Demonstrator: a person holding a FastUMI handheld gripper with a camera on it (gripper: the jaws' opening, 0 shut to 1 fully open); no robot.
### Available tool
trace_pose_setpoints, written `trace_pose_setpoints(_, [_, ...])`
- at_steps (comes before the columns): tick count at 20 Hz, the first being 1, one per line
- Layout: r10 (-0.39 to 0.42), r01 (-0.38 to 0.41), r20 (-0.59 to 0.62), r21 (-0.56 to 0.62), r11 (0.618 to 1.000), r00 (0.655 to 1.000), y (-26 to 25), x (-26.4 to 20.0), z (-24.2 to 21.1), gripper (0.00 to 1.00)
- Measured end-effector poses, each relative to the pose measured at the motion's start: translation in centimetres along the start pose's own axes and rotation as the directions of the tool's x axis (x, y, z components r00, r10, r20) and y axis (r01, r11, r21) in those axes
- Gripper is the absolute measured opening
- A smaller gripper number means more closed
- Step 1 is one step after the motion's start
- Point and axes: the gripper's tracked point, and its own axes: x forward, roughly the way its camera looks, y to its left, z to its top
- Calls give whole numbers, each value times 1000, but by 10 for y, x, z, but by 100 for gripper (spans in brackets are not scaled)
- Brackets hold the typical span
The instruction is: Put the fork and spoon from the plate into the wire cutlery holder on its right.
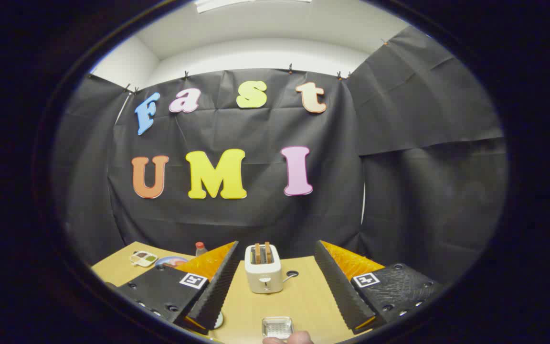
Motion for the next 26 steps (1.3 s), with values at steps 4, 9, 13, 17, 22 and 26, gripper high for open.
trace_pose_setpoints(4, [10,-10,-11,-23,1000,1000,8,-5,0,95])
trace_pose_setpoints(9, [29,-29,10,-39,999,1000,17,1,20,95])
trace_pose_setpoints(13, [60,-60,11,-72,996,998,27,-4,32,95])
trace_pose_setpoints(17, [78,-81,-38,-58,995,996,32,-1,10,95])
trace_pose_setpoints(22, [126,-129,-61,-60,990,990,51,0,-1,95])
trace_pose_setpoints(26, [171,-178,-122,-51,983,978,72,2,-37,95])
